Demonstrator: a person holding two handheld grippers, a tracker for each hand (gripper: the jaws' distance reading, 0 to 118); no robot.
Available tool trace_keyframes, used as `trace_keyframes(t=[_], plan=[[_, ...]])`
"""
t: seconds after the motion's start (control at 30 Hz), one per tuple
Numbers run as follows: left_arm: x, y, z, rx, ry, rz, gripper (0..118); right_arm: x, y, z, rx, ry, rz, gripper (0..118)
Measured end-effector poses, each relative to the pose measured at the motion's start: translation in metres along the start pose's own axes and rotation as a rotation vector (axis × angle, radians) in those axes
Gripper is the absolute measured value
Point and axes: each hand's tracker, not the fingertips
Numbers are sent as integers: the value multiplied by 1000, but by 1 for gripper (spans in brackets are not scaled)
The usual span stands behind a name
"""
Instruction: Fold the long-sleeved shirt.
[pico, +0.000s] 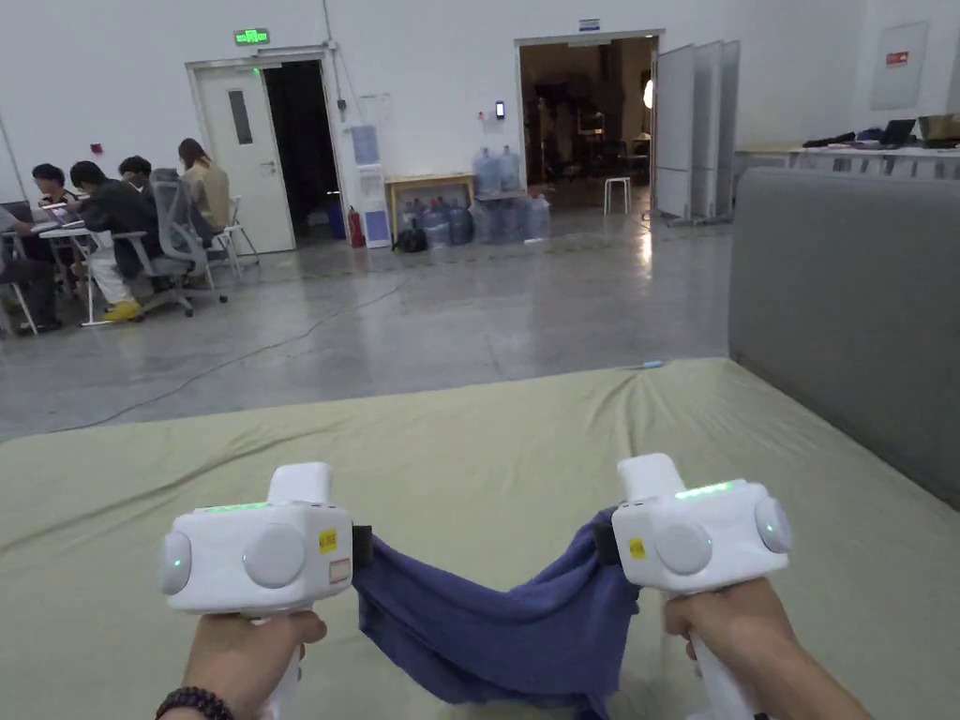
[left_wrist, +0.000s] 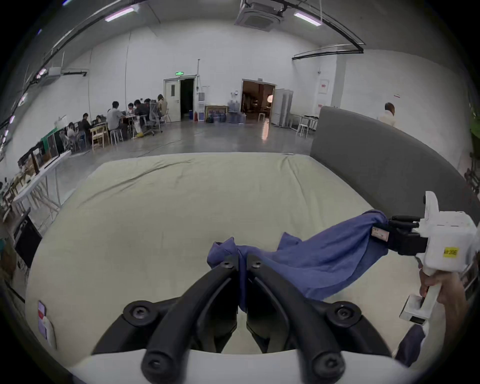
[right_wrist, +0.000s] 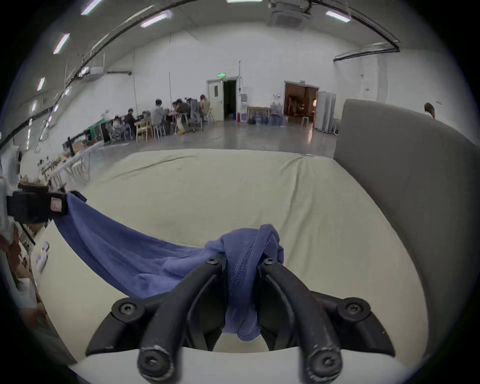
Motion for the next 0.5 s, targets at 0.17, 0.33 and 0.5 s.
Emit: trace_keyframes(t=[0.17, 0.33, 0.5], plan=[[-4, -75, 41, -8, -5, -55, 0, -8, -91, 55, -16, 5, -108, 15], [-6, -175, 76, -159, 4, -46, 0, -18, -192, 97, -153, 17, -137, 15], [-23, -235, 55, -286, -21, 80, 0, -15, -239, 77, -286, -1, -170, 27]])
